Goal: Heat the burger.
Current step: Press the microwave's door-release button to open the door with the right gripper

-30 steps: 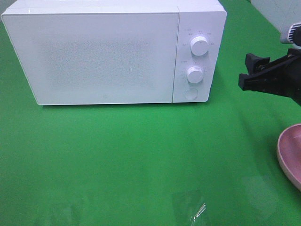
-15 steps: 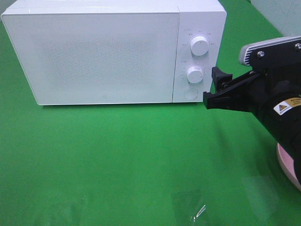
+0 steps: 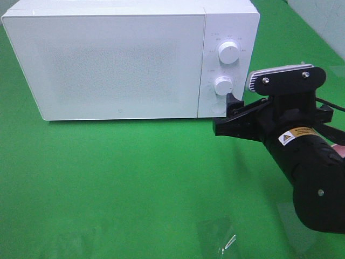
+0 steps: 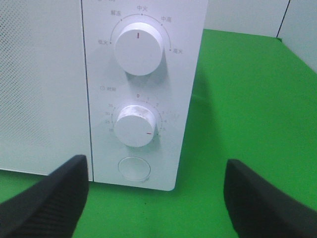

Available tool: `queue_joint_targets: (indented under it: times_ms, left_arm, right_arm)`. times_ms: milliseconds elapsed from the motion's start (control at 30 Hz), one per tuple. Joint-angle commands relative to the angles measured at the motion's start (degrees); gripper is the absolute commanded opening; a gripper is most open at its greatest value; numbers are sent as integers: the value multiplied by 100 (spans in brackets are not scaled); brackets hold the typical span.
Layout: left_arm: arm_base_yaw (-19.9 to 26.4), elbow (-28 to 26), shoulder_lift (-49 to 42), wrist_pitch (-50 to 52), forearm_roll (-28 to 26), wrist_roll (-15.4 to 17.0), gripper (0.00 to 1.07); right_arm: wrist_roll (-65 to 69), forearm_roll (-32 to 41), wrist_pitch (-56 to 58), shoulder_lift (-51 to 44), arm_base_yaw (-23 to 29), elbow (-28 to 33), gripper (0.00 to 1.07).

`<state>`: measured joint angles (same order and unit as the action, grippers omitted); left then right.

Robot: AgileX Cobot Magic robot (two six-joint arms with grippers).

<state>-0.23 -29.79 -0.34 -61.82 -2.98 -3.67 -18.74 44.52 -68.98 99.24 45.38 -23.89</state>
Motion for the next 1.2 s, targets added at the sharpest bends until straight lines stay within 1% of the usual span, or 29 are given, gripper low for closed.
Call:
queue_joint_targets:
  times_ms: [33, 233, 333, 367, 400, 433, 467, 500, 533, 567, 600, 633, 667, 700, 733, 767, 800, 833, 867, 900, 933, 967, 1000, 1033, 1100, 1200]
  left_arm:
    - [-11, 17, -132, 52, -6, -11, 98]
    - [-11, 17, -132, 52, -6, -11, 98]
    - [-11, 17, -132, 52, -6, -11, 98]
    - [-11, 17, -132, 52, -6, -11, 98]
    - [-11, 17, -132, 52, -6, -11, 98]
    - [-11, 17, -132, 52, -6, -11, 98]
    - [-11, 17, -132, 52, -6, -11, 98]
    - [-11, 17, -132, 52, -6, -11, 98]
    - [-11, 17, -132, 52, -6, -11, 98]
    - [-11, 17, -132, 52, -6, -11, 98]
    - [-11, 17, -132, 52, -6, -11, 98]
    - [-11, 17, -132, 52, -6, -11, 98]
    - [-11, 17, -132, 52, -6, -11, 98]
    - [-11, 17, -132, 52, -6, -11, 98]
    - [-11, 17, -132, 52, -6, -11, 98]
    - [-11, 17, -132, 52, -6, -11, 98]
    - [-11, 17, -132, 52, -6, -11, 98]
    - [-11, 17, -132, 52, -6, -11, 98]
    - [-11, 17, -132, 52, -6, -11, 98]
    - [-11, 17, -132, 52, -6, -11, 98]
    - [-11, 17, -132, 52, -6, -11, 98]
    - [-11, 17, -132, 52, -6, -11, 98]
    - [-11, 17, -132, 52, -6, -11, 98]
    - [-11, 17, -132, 52, -6, -11, 98]
    - [-11, 17, -132, 52, -6, -11, 98]
    - [-11, 17, -132, 52, -6, -11, 98]
  right_arm:
    - [86, -57, -264, 97, 6, -160, 73]
    - [132, -86, -258, 453, 6, -384, 73]
    - [292, -86, -264, 493, 6, -401, 73]
    - [642, -86, -258, 493, 6, -401, 73]
    - [642, -86, -258, 493, 6, -401, 73]
    - [1094, -86, -258, 493, 6, -401, 73]
    - [1094, -86, -258, 493, 6, -401, 73]
    - [1684, -86, -258, 493, 6, -401, 73]
    - [1684, -86, -258, 493, 6, -401, 73]
    - [2252, -86, -258, 493, 6, -401, 71]
    - [2252, -86, -258, 493, 6, -401, 71]
    - [2916, -86, -258, 493, 6, -401, 68]
    - [2916, -86, -258, 493, 6, -401, 68]
    - [3512, -86, -241, 493, 6, -401, 64]
    - [3512, -86, -241, 493, 6, -401, 64]
    - [3845, -86, -241, 493, 6, -401, 62]
    - [4429, -86, -229, 493, 6, -401, 55]
    - [4429, -86, -229, 493, 6, -401, 55]
    - [5071, -86, -218, 493, 6, -401, 48]
    - [5071, -86, -218, 493, 6, -401, 48]
    - [5667, -97, -206, 493, 6, -401, 40]
    - [5667, -97, -206, 493, 6, -401, 40]
    - [6171, -201, -183, 493, 6, -401, 32]
    - [6171, -201, -183, 493, 6, -401, 32]
    - [7437, -367, -183, 493, 6, -401, 17]
    - [7741, -367, -183, 493, 6, -401, 13]
